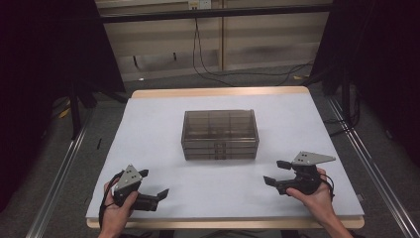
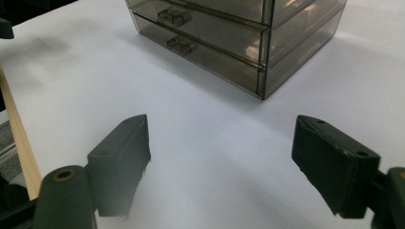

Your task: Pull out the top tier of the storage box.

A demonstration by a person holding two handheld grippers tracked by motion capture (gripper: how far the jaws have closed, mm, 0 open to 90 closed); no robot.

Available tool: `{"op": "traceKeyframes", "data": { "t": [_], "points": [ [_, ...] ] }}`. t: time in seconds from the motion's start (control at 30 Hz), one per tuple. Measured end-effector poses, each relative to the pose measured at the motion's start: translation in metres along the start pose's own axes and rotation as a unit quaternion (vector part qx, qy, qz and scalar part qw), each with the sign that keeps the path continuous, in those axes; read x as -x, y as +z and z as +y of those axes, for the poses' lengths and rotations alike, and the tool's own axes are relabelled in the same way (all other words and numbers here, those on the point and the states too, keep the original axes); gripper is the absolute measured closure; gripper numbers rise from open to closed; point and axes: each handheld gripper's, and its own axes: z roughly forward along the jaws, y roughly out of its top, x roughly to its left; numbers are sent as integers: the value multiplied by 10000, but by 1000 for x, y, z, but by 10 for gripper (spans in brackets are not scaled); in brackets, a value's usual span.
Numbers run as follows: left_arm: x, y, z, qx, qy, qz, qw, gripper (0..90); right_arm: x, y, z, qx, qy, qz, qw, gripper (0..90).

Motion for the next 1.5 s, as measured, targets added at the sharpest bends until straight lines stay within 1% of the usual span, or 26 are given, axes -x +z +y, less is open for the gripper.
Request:
{"op": "traceKeyframes", "data": {
  "t": [0.07, 0.1, 0.13, 0.33, 0.43, 0.47, 0.53, 0.6, 0.63, 0.67, 0.73, 0.8, 0.83, 0.87, 0.9, 0.97, 1.0, 1.07, 1.1, 1.13, 1.17, 1.3, 1.37, 1.4, 1.43, 1.5],
  "points": [
    [0, 0, 0, 3, -22, 2, 10000, 21, 1, 0, 0, -15, 5, 19, 10000, 205],
    [0, -1, 0, 13, -13, 7, 10000, 21, 1, 0, 0, 25, 20, -29, 10000, 204],
    [-1, -1, 0, 19, -19, 4, 10000, 21, 2, 0, 0, 36, 50, -19, 10000, 204],
    [-1, 0, 0, 18, -23, -14, 10000, 21, 1, 0, 1, 19, 0, -15, 10000, 210],
    [-2, 0, 0, -2, -12, 15, 10000, 21, 0, 0, 2, 7, -80, -34, 10000, 221],
    [-2, 0, -1, 7, -59, 3, 10000, 21, -1, 0, 2, 43, -126, -67, 9999, 220],
    [-2, -1, -1, -10, -65, 5, 10000, 21, -3, -2, 3, 75, -236, -175, 9995, 216],
    [-2, 0, -2, 2, -108, 7, 9999, 21, -6, -2, 4, 104, -335, -353, 9988, 206],
    [-2, 0, -1, -9, -75, 7, 10000, 21, -9, -2, 5, 148, -458, -374, 9981, 221],
    [-2, 0, -1, -12, -82, 15, 10000, 21, -10, -3, 6, 154, -466, -401, 9980, 228],
    [-3, 0, -1, -1, -112, 13, 9999, 21, -13, -2, 7, 122, -617, -365, 9974, 268],
    [-3, 0, -2, -22, -120, 9, 9999, 21, -14, -1, 7, 117, -652, -338, 9972, 272],
    [-3, 0, -2, -28, -140, 19, 9999, 22, -16, 0, 8, 102, -718, -332, 9968, 275],
    [-3, 0, -2, -24, -137, 25, 9999, 21, -20, 2, 9, 63, -858, -368, 9956, 286],
    [-3, 0, -2, -32, -138, 39, 9999, 21, -20, 2, 9, 63, -858, -368, 9956, 286],
    [-4, -1, -2, -14, -136, 37, 9999, 22, -23, 1, 10, 68, -939, -406, 9947, 331],
    [-5, -1, -2, 0, -136, 26, 9999, 21, -24, 2, 11, 62, -967, -371, 9946, 342],
    [-6, 0, -2, 13, -151, 28, 9999, 22, -26, 3, 12, 17, -1074, -453, 9932, 367],
    [-6, 0, -2, 13, -151, 28, 9999, 22, -26, 3, 12, 17, -1074, -453, 9932, 367],
    [-6, 0, -2, 7, -152, 27, 9999, 21, -29, 4, 13, 14, -1149, -408, 9925, 403],
    [-6, 0, -2, -1, -133, 30, 9999, 22, -30, 5, 13, -4, -1190, -459, 9918, 420],
    [-6, 1, -2, -7, -157, 16, 9999, 22, -34, 9, 15, -59, -1374, -454, 9895, 453],
    [-6, 1, -2, -6, -154, 18, 9999, 22, -35, 10, 15, -67, -1405, -458, 9890, 456],
    [-7, 0, -2, -16, -122, 42, 9999, 22, -38, 12, 15, -78, -1553, -542, 9863, 465],
    [-7, 0, -2, -3, -140, 37, 9999, 22, -40, 13, 16, -91, -1585, -541, 9858, 468],
    [-7, 0, -2, 5, -127, 38, 9999, 22, -43, 15, 18, -94, -1711, -569, 9836, 483]
  ]
}}
